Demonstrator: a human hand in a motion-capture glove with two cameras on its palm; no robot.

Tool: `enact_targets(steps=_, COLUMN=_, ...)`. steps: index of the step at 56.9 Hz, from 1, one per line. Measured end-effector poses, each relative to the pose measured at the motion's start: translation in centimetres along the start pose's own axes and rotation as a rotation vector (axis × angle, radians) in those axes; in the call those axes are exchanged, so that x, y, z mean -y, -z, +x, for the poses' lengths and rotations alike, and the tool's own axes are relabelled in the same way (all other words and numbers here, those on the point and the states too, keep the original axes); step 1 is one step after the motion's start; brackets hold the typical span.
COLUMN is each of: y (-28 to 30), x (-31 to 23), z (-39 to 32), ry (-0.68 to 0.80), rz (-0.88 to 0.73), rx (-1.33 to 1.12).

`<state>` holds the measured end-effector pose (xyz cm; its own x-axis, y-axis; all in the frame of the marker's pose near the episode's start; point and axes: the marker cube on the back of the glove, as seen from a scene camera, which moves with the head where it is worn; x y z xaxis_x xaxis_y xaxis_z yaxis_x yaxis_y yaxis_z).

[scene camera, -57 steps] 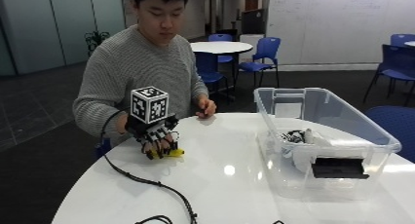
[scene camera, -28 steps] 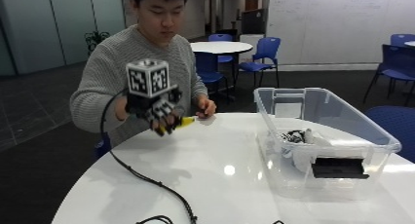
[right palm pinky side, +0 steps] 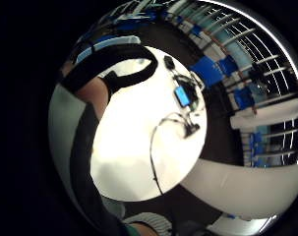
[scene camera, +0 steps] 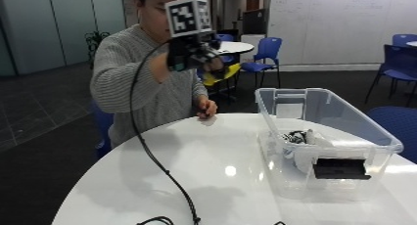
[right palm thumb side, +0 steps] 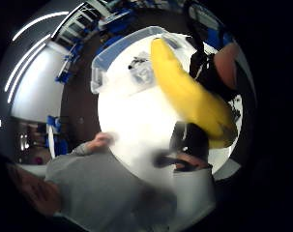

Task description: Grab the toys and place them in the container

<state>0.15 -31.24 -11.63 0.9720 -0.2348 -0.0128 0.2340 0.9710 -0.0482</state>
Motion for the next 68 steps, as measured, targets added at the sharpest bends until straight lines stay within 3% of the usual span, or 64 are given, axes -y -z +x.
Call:
enact_targets(steps=4, y=-0.5, x=5.3, z=-2.0, ry=0.086, rz=-0.006, rx=0.063)
enact_targets(steps=10, y=-3.2, x=13.2, z=-1.7, ry=0.153, rz=-0.011, rx=-0.191)
enact_targets(steps=18, y=-8.1, x=21.2, z=-4.7, ry=0.001, rz=-0.116, rx=-0.232)
enact_targets(steps=21, y=-9.8, x=23.6, z=-8.0, ry=-0.124, rz=-0.149, rx=-0.073)
enact_targets(steps=23, y=-11.2, x=24.5, z=-9.2, ry=-0.113, rz=-0.177, rx=-0.087)
enact_targets(steps=27, y=-13.3, x=25.4, z=-9.4, ry=-0.05, rz=-0.215, rx=-0.19)
enact_targets(steps=35, y=-14.6, x=26.3, z=-8.9, ry=-0.124, rz=-0.213, rx=-0.077)
enact_targets(steps=46, y=-14.3, x=25.4, z=-8.8, ry=-0.108, rz=-0.269, rx=0.084)
enact_targets(steps=56, y=-13.8, x=24.2, z=-8.9, ry=-0.029, rz=-0.274, rx=0.037)
enact_targets(steps=64, y=-12.2, x=22.7, z=-8.8, ry=-0.048, rz=-0.235, rx=0.047)
enact_targets(steps=68, y=-10.6, x=20.4, z=-5.6, ry=-0.035, rz=-0.174, rx=-0.133)
